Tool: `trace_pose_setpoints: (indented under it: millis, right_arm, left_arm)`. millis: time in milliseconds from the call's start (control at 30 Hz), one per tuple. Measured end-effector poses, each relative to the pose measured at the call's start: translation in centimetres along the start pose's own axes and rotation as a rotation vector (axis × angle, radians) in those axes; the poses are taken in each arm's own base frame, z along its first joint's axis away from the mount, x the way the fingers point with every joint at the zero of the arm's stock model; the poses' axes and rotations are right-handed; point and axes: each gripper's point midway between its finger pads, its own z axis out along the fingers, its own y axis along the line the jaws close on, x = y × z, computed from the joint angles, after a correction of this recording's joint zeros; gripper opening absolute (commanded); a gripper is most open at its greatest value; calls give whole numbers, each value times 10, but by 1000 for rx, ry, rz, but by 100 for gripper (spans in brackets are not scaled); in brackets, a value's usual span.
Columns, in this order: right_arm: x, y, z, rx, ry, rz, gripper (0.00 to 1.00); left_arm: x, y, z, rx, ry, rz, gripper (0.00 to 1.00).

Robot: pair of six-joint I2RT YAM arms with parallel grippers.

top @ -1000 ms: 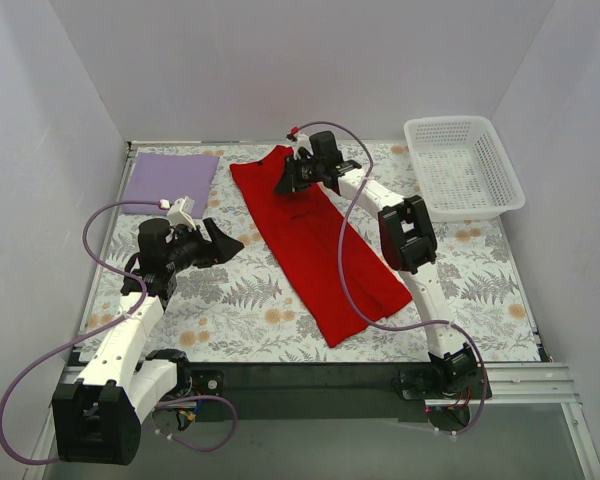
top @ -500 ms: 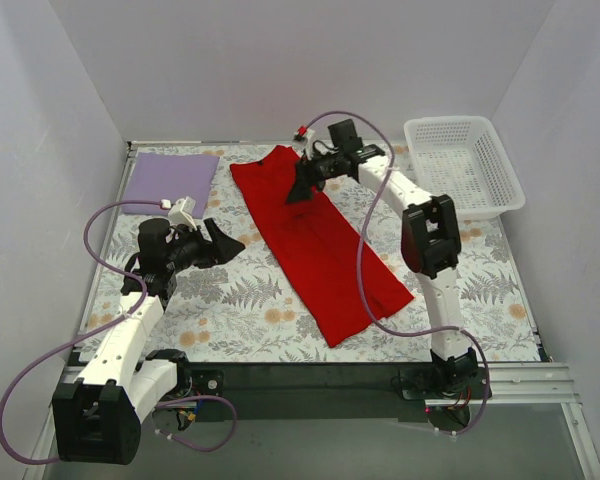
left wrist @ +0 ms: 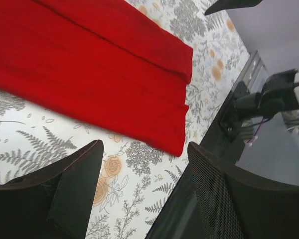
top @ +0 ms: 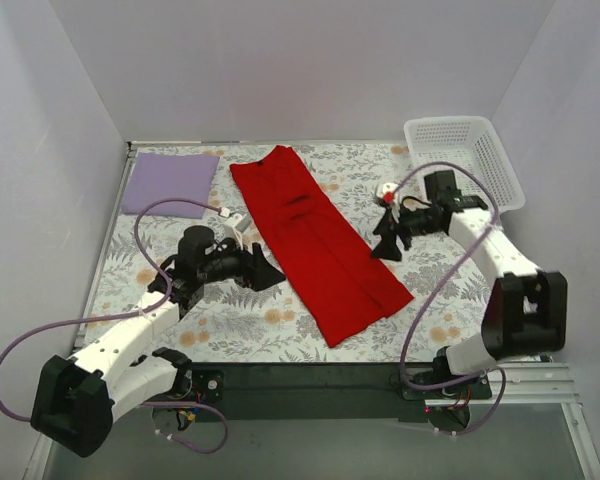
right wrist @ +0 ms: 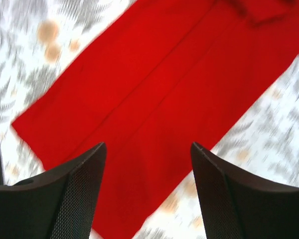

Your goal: Fold and stack the t-shirts

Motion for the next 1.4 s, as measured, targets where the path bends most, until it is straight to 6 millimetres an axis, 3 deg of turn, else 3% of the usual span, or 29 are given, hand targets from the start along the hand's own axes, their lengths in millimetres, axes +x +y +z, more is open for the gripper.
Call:
trace_pose_setpoints:
  millis: [67,167,333,467,600,867,1400]
  right_arm:
    - [22,24,-22,32,11,-48,84]
    - [45,35,-55,141,36,-146,86]
    - [74,70,-59,111,107,-235,86]
    - [100,86,-57,72,144,-227,86]
    - [103,88,-59,67,137,-266,86]
    - [100,94,-53,38,73,-507,98]
    - [125,92,-44,-53,123,-575,98]
  left_arm:
    - [14,-17,7,34,35,58,67]
    - [38,-49,17,95,86,166,68]
    - [89,-95,30,179,193,308,68]
    - [135,-101,42,148,299,383,68]
    - [170,-98,50,92,366,460,68]
    - [176,-107,61,50,288,556,69]
    - [182,-85,79,-31,233,592,72]
